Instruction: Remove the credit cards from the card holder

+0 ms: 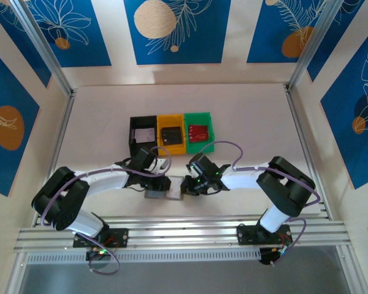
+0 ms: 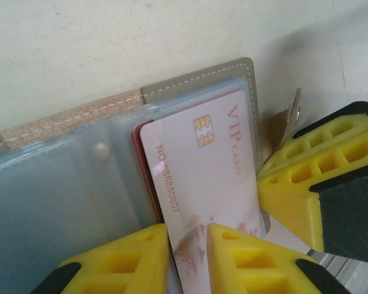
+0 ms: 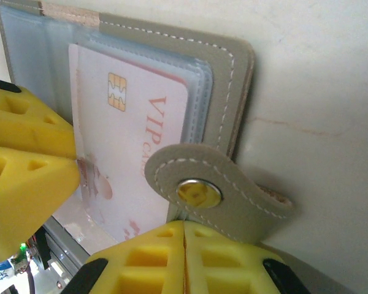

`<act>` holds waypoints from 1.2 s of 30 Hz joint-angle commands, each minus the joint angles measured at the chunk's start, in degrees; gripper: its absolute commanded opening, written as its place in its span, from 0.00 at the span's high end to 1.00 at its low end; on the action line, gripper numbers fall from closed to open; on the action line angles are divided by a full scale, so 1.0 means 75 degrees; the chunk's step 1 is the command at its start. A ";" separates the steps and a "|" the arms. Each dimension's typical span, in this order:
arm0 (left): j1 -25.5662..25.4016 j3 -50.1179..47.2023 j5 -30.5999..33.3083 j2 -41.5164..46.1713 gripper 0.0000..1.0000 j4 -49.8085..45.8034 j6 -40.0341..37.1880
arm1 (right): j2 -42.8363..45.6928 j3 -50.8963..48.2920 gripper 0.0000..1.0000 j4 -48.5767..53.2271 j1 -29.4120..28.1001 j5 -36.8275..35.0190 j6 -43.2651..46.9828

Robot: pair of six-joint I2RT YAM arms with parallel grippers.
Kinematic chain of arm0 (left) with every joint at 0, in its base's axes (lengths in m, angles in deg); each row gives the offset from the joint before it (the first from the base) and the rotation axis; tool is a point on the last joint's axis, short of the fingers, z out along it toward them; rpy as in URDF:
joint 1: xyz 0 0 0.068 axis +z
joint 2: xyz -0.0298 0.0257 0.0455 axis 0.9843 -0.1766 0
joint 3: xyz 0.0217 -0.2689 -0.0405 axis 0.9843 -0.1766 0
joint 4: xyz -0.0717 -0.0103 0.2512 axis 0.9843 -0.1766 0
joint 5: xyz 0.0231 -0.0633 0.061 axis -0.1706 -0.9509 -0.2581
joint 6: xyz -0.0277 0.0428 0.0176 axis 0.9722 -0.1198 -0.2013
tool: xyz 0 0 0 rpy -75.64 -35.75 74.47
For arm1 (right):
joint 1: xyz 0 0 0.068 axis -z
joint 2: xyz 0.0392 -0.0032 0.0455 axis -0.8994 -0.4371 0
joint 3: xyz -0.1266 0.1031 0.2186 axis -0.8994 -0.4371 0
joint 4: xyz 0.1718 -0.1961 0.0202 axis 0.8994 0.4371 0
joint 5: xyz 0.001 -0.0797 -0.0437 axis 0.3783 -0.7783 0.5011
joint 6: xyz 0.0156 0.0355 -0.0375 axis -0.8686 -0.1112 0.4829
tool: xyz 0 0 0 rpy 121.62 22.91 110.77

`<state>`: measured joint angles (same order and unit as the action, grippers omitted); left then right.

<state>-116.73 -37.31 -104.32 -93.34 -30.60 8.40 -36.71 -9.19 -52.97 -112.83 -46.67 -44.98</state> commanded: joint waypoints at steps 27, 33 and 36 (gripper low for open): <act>0.0397 -0.0523 -0.1614 0.0656 1.00 0.1700 0.1053 | -0.0282 -0.0106 0.91 0.0621 -0.0179 -0.0165 0.0133; 0.0570 -0.0590 -0.1622 0.0893 1.00 0.1452 0.0980 | -0.0273 -0.0202 0.92 0.0643 -0.0133 -0.0223 0.0143; 0.0675 -0.0610 -0.1601 0.1046 1.00 0.1250 0.0883 | -0.0261 -0.0242 0.92 0.0644 -0.0102 -0.0229 0.0137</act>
<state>-112.82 -41.62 -113.96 -87.57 -22.01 15.86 -36.69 -9.22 -52.90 -112.83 -46.78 -44.98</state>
